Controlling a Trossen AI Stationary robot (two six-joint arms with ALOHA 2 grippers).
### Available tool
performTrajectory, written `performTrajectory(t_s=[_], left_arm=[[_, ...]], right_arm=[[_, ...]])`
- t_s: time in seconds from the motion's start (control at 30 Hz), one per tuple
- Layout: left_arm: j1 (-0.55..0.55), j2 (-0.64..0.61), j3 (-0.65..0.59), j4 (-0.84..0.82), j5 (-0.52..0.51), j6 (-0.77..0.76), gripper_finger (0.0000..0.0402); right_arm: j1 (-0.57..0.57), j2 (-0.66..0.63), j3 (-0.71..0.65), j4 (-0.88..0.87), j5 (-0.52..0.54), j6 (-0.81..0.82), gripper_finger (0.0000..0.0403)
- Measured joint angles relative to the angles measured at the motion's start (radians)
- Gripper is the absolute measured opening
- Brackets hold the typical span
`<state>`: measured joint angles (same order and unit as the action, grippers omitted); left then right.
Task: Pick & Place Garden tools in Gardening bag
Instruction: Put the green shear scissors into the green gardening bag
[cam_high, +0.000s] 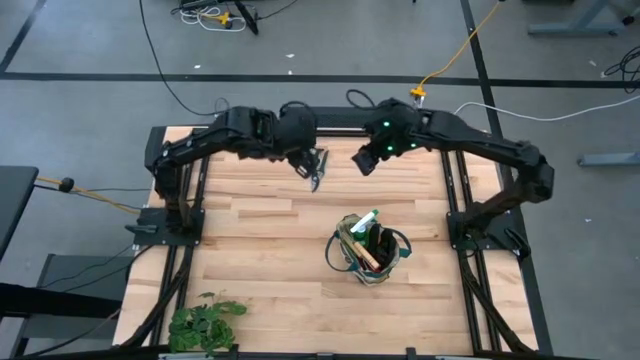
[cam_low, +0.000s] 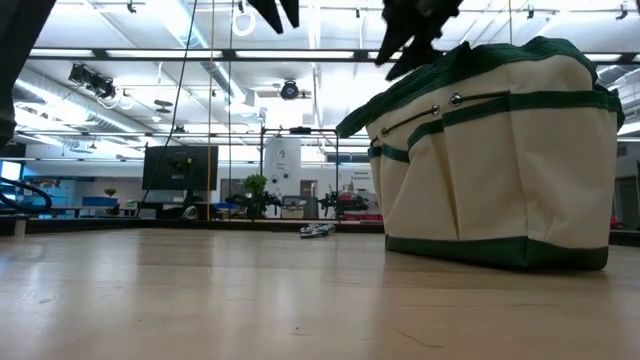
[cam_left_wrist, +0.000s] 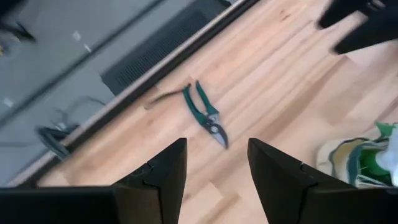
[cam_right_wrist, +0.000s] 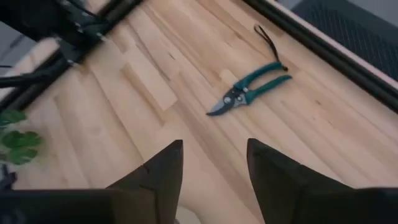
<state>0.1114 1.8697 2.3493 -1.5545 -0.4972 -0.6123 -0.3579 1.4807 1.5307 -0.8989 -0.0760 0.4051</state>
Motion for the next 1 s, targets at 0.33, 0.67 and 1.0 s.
performTrajectory(t_s=[0.33,0.67,1.0], left_arm=[[0.178,0.048,0.0,0.012,0.184,-0.001,0.0177],[0.273,0.226,-0.001,0.019,0.323,0.084,0.0177],[0.351,0.352,-0.001,0.066,0.428,0.098,0.0177]], right_arm=[[0.0,-0.127,0.0,0.0,-0.009,-0.007,0.0167],[0.012,-0.179,0.0,-0.009,-0.02,-0.015,0.0165],[0.016,-0.186,0.0,-0.01,-0.022,-0.023,0.0165]])
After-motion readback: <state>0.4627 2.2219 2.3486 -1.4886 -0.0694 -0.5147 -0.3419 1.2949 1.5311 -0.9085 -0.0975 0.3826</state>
